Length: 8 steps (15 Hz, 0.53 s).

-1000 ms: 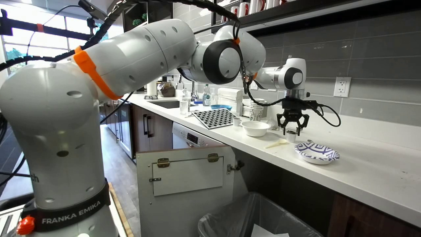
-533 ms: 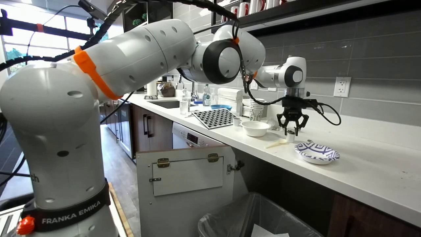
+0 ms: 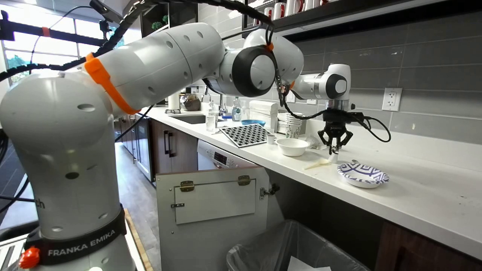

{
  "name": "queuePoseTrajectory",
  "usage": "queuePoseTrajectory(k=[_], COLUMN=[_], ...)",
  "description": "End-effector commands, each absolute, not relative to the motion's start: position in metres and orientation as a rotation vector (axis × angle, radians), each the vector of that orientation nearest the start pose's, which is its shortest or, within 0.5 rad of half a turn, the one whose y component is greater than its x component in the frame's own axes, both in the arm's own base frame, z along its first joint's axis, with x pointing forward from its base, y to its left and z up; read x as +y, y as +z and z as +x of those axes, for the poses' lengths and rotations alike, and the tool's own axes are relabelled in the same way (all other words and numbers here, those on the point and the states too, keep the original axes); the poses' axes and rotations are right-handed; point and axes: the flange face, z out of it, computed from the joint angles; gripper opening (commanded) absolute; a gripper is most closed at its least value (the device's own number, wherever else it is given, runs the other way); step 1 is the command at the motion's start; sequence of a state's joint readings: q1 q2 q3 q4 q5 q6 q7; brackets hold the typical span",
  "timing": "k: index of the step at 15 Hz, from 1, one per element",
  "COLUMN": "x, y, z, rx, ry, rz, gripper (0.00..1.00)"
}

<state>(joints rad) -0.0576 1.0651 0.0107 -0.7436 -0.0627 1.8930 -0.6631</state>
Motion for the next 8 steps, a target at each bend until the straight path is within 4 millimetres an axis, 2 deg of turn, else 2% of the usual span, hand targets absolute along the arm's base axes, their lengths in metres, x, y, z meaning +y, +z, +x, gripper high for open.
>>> queuePoseTrajectory(k=[1, 2, 5, 6, 8], x=[-0.045, -0.045, -0.044, -0.05, -0.052], y=[0.3, 0.3, 0.298, 0.313, 0.321], z=[0.808, 0.809, 0.813, 0.81, 0.813], rx=[-0.972, -0.956, -0.89, -0.867, -0.796], ry=[-0.111, -0.13, -0.19, -0.201, -0.277], rz=[-3.072, -3.072, -3.076, -3.086, -3.095], gripper=[0.09, 0.04, 0.05, 0.04, 0.04])
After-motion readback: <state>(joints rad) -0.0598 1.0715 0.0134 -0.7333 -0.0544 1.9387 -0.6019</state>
